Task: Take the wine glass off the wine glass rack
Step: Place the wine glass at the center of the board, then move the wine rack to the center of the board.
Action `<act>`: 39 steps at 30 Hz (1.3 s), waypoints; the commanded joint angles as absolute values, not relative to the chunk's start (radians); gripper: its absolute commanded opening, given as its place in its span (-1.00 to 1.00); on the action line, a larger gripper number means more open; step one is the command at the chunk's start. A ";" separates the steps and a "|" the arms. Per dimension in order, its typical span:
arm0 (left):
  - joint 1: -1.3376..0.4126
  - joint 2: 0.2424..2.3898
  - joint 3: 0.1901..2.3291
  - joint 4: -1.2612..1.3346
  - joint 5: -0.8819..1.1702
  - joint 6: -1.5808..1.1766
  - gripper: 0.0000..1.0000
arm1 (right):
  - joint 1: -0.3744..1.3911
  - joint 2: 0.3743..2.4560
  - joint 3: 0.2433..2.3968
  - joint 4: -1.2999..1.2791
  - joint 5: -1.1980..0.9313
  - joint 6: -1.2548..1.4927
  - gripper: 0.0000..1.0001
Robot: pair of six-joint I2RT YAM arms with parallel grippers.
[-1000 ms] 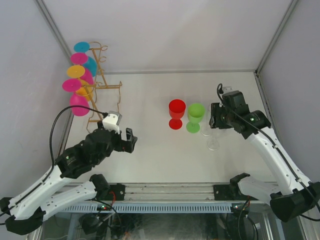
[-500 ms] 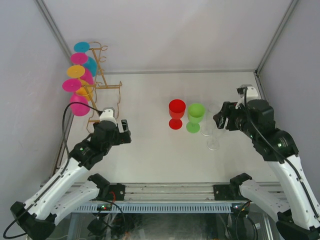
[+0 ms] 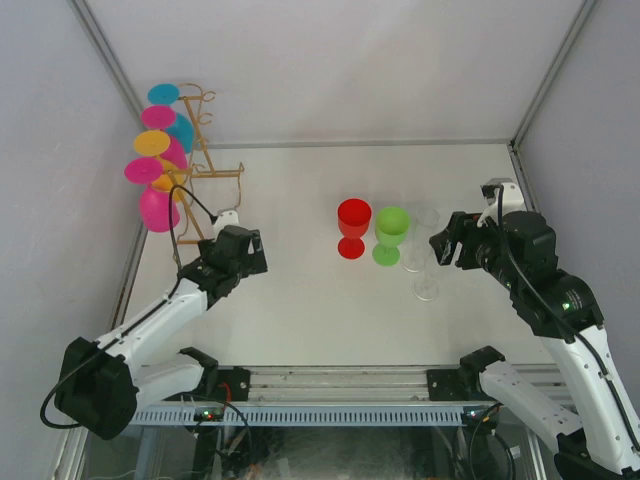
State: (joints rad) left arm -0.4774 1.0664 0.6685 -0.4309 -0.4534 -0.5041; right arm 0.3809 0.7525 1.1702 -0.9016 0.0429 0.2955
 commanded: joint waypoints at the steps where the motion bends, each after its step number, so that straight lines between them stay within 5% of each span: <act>1: -0.443 1.124 0.622 -0.203 -0.500 -0.462 1.00 | 0.376 0.719 1.155 -0.875 0.047 0.320 0.28; 11: -0.426 1.368 0.663 -0.080 -0.501 -0.414 1.00 | 0.377 0.693 1.136 -0.888 0.034 0.333 0.28; 30: -0.419 1.500 0.771 -0.151 -0.559 -0.420 1.00 | 0.377 0.697 1.078 -0.900 0.022 0.324 0.28; 39: -0.423 1.496 0.765 -0.092 -0.379 -0.323 0.87 | 0.376 0.688 1.063 -0.901 0.023 0.328 0.29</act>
